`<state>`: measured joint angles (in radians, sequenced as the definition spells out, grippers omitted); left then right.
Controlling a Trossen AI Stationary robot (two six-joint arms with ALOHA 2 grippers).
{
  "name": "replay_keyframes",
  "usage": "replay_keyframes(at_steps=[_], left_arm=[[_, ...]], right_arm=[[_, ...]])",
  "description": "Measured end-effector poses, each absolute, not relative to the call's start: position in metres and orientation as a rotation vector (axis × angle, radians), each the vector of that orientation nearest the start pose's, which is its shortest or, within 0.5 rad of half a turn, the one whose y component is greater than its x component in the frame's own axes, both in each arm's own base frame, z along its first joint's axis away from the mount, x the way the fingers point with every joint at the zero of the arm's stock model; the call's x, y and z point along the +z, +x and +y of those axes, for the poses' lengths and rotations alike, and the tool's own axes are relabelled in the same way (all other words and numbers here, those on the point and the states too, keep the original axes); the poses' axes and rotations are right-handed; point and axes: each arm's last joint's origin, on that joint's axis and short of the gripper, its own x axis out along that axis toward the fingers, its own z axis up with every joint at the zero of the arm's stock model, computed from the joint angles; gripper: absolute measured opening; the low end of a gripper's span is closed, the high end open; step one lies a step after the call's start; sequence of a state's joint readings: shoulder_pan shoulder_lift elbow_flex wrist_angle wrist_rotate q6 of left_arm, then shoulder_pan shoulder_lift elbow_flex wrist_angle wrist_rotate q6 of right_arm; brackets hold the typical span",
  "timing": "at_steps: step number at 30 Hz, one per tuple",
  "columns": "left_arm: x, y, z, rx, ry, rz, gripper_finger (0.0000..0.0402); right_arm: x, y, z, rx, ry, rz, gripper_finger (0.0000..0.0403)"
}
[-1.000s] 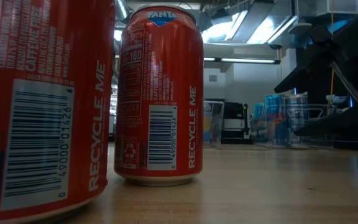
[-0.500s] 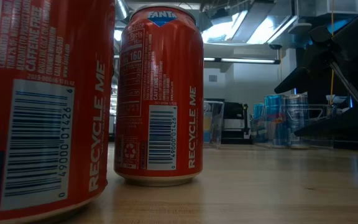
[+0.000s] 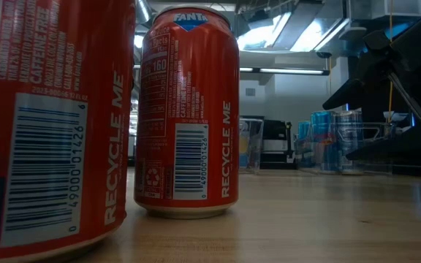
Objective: Sort soda cans
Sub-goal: Put the red soda can into the top left transparent bin
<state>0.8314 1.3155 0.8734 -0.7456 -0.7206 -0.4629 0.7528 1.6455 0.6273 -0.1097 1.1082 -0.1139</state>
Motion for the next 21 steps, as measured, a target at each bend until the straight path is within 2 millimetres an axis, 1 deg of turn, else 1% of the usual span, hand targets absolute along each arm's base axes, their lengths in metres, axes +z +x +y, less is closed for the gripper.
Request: replay_keyframes(at_steps=[6, 10, 13, 17, 21], left_arm=[[0.225, 0.144, 0.185, 1.607, -0.364, 0.993, 0.034], [0.228, 0.147, 0.18, 1.564, -0.324, 1.015, 0.0335], [0.238, 0.148, 0.17, 1.536, -0.305, 0.98, 0.0328], [0.255, 0.149, 0.153, 1.477, -0.283, 0.954, 0.0321], [0.262, 0.154, 0.137, 1.297, -0.34, 0.924, 0.0312]], right_arm=[[0.117, 0.203, 0.155, -0.28, -1.017, 0.7, 0.0374], [0.117, 0.203, 0.155, -0.281, -1.017, 0.7, 0.0374], [0.117, 0.203, 0.155, -0.287, -1.02, 0.698, 0.0374], [0.117, 0.203, 0.155, -0.287, -1.02, 0.698, 0.0374], [0.117, 0.203, 0.155, -0.287, -1.02, 0.698, 0.0374]])
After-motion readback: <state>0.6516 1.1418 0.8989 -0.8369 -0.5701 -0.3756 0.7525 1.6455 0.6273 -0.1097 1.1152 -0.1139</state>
